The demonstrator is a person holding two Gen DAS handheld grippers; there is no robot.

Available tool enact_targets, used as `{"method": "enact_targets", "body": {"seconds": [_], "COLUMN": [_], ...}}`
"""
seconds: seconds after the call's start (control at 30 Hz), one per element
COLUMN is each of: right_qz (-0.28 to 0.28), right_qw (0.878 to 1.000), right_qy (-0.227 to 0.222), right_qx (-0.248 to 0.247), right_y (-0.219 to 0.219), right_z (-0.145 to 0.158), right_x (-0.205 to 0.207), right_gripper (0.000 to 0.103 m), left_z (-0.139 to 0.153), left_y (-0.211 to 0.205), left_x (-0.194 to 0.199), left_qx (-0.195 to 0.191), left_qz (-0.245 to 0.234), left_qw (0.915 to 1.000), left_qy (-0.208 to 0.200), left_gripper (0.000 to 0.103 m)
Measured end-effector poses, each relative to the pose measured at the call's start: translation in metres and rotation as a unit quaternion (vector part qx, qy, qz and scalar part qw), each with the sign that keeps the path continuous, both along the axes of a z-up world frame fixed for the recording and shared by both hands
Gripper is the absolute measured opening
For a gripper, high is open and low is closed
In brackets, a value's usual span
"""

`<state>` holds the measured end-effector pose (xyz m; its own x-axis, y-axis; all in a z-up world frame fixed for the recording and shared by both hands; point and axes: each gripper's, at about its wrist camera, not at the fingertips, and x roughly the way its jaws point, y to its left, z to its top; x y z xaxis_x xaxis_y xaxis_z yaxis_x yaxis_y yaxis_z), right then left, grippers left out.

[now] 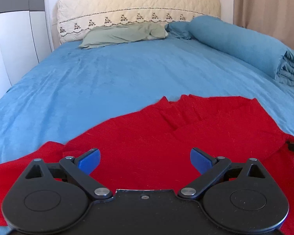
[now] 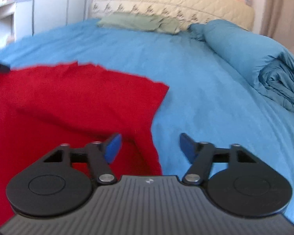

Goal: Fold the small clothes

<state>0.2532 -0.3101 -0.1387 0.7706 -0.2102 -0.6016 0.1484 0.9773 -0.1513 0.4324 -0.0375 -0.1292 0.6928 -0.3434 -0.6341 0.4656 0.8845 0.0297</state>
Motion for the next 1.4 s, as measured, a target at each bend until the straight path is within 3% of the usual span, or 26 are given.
{"method": "enact_targets", "body": {"seconds": [0.03,0.1,0.23,0.3,0.33,0.43,0.53,0.63,0.67,0.73,0.77,0.8,0.87,0.97,1.1,1.17,1.3,1.4], "right_qz": [0.008,0.019,0.041,0.048,0.048,0.028,0.001,0.007,0.012,0.017,0.023,0.030,0.061,0.095,0.045,0.031,0.016,0.040], "right_qw": [1.000,0.999,0.996,0.995,0.996,0.998,1.000,1.000,1.000,0.999,0.998,0.996,0.991,0.988,0.994,0.992,0.992,0.991], "right_qy": [0.009,0.015,0.005,0.004,0.007,0.004,-0.001,0.000,-0.001,-0.016,-0.035,-0.059,-0.095,-0.082,-0.031,-0.031,-0.023,-0.032], "right_qx": [-0.007,-0.024,-0.073,-0.083,-0.078,-0.060,-0.010,0.016,0.027,0.049,0.055,0.060,0.070,0.085,0.092,0.119,0.125,0.120], "right_y": [0.000,0.004,0.016,0.017,0.015,0.002,-0.018,-0.025,-0.028,-0.035,-0.034,-0.032,-0.021,0.002,0.001,-0.012,-0.022,-0.019], "right_z": [-0.005,-0.011,-0.018,-0.021,-0.022,-0.026,-0.029,-0.028,-0.026,-0.013,-0.004,0.005,0.018,0.012,-0.020,-0.032,-0.027,-0.018], "right_x": [0.002,0.008,0.014,0.018,0.019,0.016,0.009,0.008,0.008,0.002,-0.003,-0.007,-0.010,0.010,0.031,0.026,0.026,0.018], "right_gripper": [0.067,0.052,0.050,0.027,0.024,0.021,0.020,0.021,0.024,0.048,0.078,0.095,0.096,0.096,0.095,0.095,0.096,0.097], "left_z": [-0.001,-0.002,-0.001,0.000,-0.001,-0.002,-0.007,-0.012,-0.012,-0.008,-0.007,-0.006,-0.008,-0.015,-0.027,-0.037,-0.044,-0.040], "left_y": [-0.003,-0.007,-0.016,-0.019,-0.020,-0.019,-0.018,-0.015,-0.012,-0.006,-0.003,-0.001,0.000,0.003,0.012,0.018,0.035,0.039], "left_x": [0.001,0.000,-0.001,-0.001,0.000,0.001,0.004,0.007,0.007,0.003,0.002,0.001,0.000,0.001,0.002,0.003,-0.003,-0.011], "left_qx": [0.000,-0.003,-0.004,-0.002,-0.003,-0.006,-0.001,0.009,0.007,-0.006,-0.010,-0.010,-0.004,-0.003,-0.001,0.007,-0.011,-0.018], "left_qz": [0.001,0.002,-0.002,-0.002,-0.002,0.000,0.003,0.013,0.015,0.015,0.014,0.013,0.016,0.025,0.034,0.043,0.052,0.051], "left_qw": [1.0000,1.0000,1.0000,1.0000,1.0000,1.0000,0.9999,0.9997,0.9996,0.9997,0.9997,0.9998,0.9998,0.9994,0.9986,0.9978,0.9973,0.9976], "left_qy": [0.002,0.006,0.006,0.005,0.006,0.008,0.014,0.021,0.022,0.020,0.017,0.013,0.012,0.023,0.041,0.051,0.052,0.044], "left_gripper": [0.100,0.100,0.100,0.100,0.100,0.100,0.100,0.100,0.100,0.100,0.100,0.100,0.100,0.100,0.100,0.100,0.100,0.100]}}
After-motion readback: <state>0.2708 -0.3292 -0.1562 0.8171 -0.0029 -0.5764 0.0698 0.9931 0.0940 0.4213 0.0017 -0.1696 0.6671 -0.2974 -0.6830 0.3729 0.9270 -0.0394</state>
